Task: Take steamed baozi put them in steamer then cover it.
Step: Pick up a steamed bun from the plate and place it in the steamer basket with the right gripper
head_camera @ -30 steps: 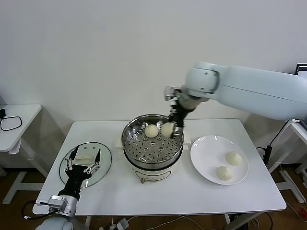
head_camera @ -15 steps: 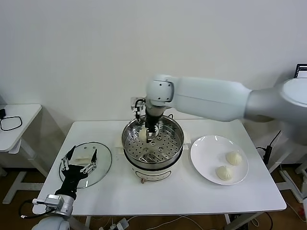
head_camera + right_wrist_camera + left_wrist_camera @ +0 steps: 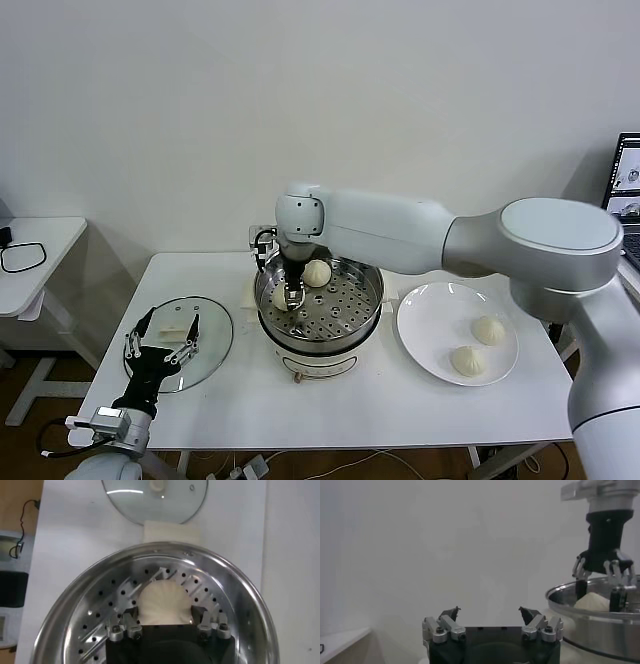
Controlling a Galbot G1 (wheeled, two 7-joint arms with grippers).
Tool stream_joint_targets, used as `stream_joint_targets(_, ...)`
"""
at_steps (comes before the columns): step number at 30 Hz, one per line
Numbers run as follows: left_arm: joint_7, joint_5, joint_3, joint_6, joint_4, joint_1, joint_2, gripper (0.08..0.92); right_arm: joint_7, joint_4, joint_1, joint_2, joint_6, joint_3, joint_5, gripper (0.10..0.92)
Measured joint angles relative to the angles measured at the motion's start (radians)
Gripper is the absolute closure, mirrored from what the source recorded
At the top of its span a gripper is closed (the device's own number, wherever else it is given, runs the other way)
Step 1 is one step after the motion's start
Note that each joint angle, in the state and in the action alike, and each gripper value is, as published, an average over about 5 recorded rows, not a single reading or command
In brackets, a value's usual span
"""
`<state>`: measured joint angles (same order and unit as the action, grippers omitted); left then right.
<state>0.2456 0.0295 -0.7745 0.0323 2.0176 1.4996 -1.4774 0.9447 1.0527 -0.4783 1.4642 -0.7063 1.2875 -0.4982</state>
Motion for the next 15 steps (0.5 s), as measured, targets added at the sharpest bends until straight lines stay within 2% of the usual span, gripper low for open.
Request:
stream_joint_targets(4,0.000,0.000,0.001,0.000,-0.001,0.000,-0.001,0.177,0.000,-0.013,0.011,0.005,0.003,-0.011,0.013,0.216)
stream_joint_targets(10,0.001,0.000,0.002,0.000,0.005,0.006,-0.002,0.177,0.017,0.022,-0.008,-0.031,0.003,-0.020,0.005,0.203)
stream_joint_targets(15,0.000,-0.001,0.011,-0.001,0.012,0.011,-0.004,0.177,0.043,0.105,-0.072,-0.121,0.007,-0.018,-0.021,0.203)
